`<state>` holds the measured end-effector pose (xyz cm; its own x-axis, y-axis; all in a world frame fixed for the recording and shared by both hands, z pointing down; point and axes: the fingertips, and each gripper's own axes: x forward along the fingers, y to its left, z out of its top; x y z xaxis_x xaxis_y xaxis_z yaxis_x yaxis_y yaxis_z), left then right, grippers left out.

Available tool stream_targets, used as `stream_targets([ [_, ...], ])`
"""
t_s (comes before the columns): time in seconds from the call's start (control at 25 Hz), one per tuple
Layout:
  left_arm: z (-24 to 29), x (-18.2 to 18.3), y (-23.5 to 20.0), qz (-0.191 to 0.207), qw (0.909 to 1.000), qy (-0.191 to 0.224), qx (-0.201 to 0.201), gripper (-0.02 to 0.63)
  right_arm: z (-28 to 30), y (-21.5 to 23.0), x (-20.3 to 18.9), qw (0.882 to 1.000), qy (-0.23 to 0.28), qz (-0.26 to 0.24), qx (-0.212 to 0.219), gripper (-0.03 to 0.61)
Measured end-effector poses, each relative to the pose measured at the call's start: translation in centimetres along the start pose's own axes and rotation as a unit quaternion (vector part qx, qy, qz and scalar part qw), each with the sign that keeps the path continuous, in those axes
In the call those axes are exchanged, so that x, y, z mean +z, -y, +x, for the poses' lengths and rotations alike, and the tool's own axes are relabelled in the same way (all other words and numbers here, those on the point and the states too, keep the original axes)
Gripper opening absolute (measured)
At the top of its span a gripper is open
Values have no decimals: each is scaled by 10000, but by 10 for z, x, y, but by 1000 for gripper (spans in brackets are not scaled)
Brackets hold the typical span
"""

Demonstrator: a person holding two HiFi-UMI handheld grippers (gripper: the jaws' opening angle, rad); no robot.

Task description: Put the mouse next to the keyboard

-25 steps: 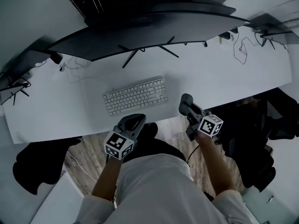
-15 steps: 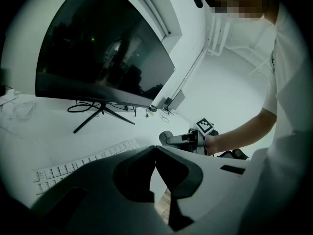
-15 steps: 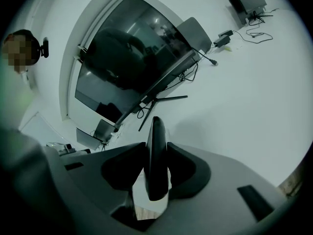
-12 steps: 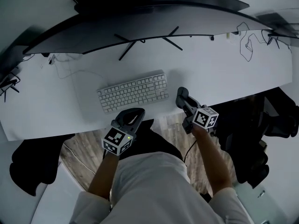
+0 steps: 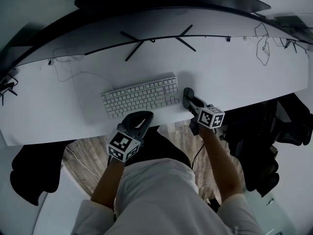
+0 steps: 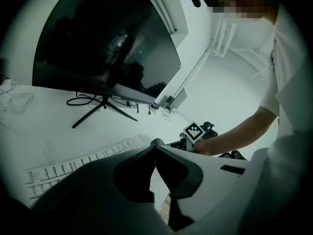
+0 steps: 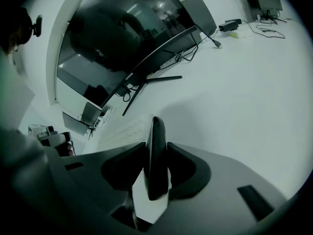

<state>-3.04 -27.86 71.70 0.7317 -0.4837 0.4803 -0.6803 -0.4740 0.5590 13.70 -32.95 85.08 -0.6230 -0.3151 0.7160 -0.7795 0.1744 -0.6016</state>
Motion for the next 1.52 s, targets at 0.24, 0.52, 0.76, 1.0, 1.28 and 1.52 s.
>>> stream_targets([
  [0.24,-1,4,-11,-36,10000,-18,-18,17,15,1,-4,9995,-291,-133,-76,149],
  [0.52,1,12,-19,-1,9999,-57,-112,17,20,6,-1,9985,-395,-268,-267,152],
  [0.76,2,22,-23,106,9997,-70,-219,17,17,14,6,9964,-395,-483,-574,201],
  [1.0,-3,31,-27,178,9995,-60,-244,17,11,26,15,9926,-291,-633,-992,229],
  [1.28,-7,40,-27,292,9991,-29,-305,17,0,15,35,9905,-60,-798,-1122,229],
  [1.52,-9,50,-17,480,9980,-7,-408,17,-24,-10,51,9903,271,-899,-1028,202],
])
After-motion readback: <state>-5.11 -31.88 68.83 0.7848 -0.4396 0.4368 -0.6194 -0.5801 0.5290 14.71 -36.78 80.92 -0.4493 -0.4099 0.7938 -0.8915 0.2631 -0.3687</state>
